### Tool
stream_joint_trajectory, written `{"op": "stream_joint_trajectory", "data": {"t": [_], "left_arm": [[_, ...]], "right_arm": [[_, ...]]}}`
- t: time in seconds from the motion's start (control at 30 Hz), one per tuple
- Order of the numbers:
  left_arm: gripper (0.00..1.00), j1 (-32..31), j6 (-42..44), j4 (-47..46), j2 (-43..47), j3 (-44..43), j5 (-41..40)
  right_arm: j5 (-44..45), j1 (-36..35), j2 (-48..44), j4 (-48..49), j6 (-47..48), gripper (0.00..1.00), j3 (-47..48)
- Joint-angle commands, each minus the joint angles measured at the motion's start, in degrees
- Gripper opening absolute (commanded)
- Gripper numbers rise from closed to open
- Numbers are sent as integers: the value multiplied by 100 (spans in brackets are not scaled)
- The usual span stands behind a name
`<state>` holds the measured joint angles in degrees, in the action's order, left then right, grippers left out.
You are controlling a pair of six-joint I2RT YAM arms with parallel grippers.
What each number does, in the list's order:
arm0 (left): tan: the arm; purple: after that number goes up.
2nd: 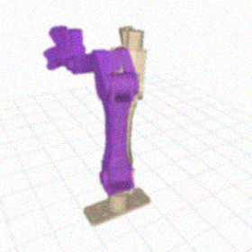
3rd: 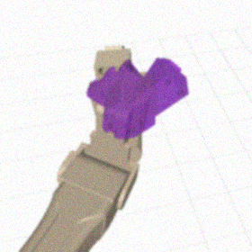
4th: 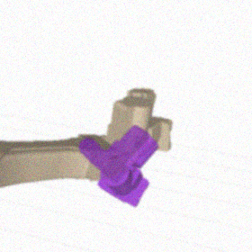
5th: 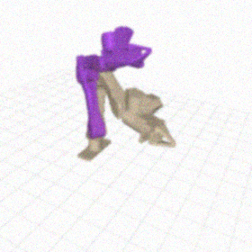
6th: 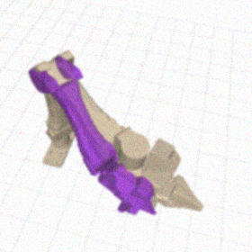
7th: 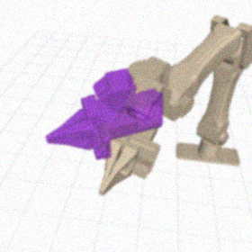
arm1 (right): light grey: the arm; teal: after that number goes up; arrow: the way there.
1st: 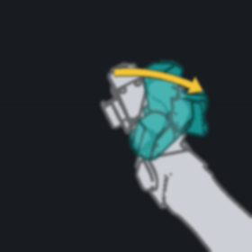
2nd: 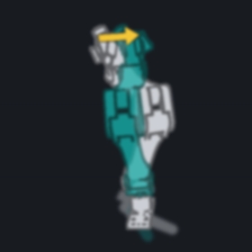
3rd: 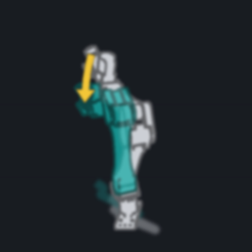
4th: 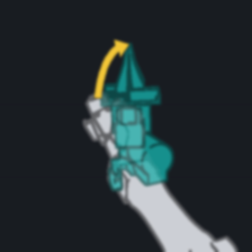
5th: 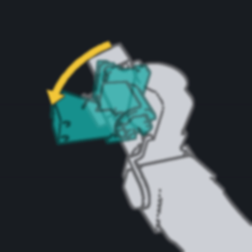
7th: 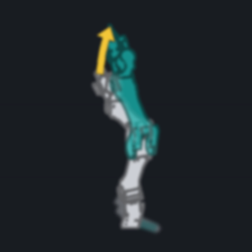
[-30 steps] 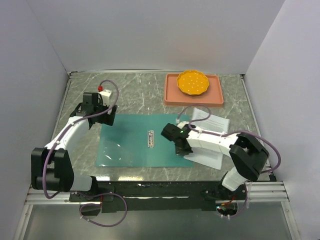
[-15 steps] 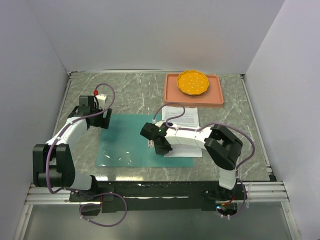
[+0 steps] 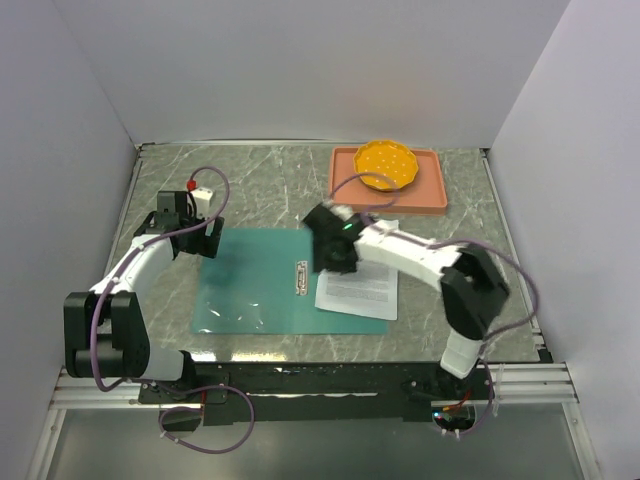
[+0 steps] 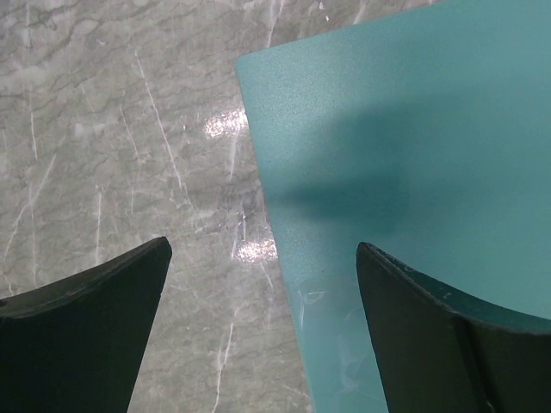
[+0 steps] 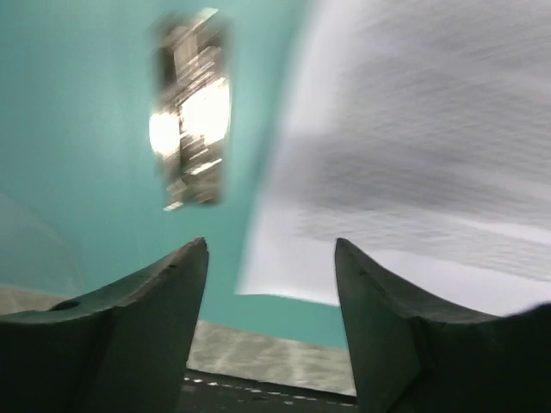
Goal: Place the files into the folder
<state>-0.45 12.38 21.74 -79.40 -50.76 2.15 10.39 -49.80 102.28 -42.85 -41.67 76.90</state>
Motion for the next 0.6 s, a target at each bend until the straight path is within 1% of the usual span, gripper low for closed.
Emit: {"op": "stream_joint_trajectory", "data": {"t": [0.0, 0.1, 0.13, 0.2, 0.23, 0.27, 0.3, 0.33, 0.4, 0.47, 0.57], "left_arm": [[96, 18, 19, -38, 205, -224, 101], [96, 18, 10, -64, 135, -206, 93], [96, 18, 10, -64, 117, -197, 101], [96, 18, 1, -73, 82, -188, 84], [96, 18, 1, -64, 82, -180, 101], [96, 18, 1, -47, 73, -180, 84], [96, 18, 1, -38, 73, -188, 84], [96, 10, 10, -29, 73, -206, 92], [96, 18, 27, -12, 73, -215, 84], [96, 10, 36, 6, 73, -250, 83], [96, 18, 45, 6, 56, -267, 75]], "right_arm": [[401, 1574, -858, -65, 413, 62, -237], [411, 2288, -763, -56, 738, 57, -168], [393, 2639, -684, -57, 852, 55, -106], [385, 2940, -273, -144, 1177, 54, 218], [419, 3150, -96, -397, 1257, 52, 376], [280, 3239, 71, -495, 1441, 53, 683], [218, 3301, 308, -548, 1521, 54, 790], [174, 3380, 380, -488, 1582, 55, 843], [-44, 3547, 355, -182, 1802, 54, 660], [-81, 3609, 275, 319, 2056, 52, 345], [-99, 3609, 310, 375, 2277, 46, 342]]}}
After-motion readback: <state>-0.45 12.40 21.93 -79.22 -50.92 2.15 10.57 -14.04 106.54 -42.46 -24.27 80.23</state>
